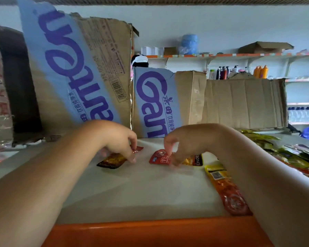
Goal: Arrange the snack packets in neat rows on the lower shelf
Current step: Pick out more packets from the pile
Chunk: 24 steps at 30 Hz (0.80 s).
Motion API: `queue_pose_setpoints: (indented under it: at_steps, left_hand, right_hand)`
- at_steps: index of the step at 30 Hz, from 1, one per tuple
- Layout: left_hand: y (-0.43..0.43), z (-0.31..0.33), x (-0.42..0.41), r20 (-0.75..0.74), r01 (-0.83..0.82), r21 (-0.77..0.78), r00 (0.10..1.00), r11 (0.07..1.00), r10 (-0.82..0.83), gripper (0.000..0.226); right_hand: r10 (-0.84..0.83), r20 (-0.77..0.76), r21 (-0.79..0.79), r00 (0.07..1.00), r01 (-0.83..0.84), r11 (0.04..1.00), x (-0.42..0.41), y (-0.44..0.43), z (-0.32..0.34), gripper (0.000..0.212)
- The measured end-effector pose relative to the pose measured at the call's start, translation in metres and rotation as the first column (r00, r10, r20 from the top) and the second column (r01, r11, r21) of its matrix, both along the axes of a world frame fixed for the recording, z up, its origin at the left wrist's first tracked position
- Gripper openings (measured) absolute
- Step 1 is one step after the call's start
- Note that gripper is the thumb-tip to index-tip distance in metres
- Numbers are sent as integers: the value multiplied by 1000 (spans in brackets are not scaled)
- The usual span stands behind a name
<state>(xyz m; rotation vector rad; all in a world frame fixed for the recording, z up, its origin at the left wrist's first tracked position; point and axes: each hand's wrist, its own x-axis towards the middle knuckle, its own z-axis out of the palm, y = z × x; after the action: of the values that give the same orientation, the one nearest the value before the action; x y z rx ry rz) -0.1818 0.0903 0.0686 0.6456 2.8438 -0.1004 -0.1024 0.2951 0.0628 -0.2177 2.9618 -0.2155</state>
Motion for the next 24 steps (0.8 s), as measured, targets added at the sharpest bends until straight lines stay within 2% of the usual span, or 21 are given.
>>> queue_pose_setpoints:
  at_steps: [2,7,14,21,24]
  left_hand:
    - [2,0,2,7,-47,13,999,999,47,46]
    - [3,1,4,28,-73,54,997,996,71,45]
    - [2,1,1,32,28,82,999,996,-30,34]
    - [-6,6,9,20,174,42,984,984,-175,43]
    - [-13,6,18,4,217,33,976,976,-217,46]
  right_hand:
    - [15,-2,74,1000,-15,997,0,-6,-1,38]
    - [20,5,110,1000,-20,994,1,-4,1,29]
    - [-16,-59,48,998,18,999,-8,5,1,16]
    - [-109,-193,-40,975,103,994,-3,19,14,16]
    - [-145,-199,-19,969,144,989,-1,18,21,16]
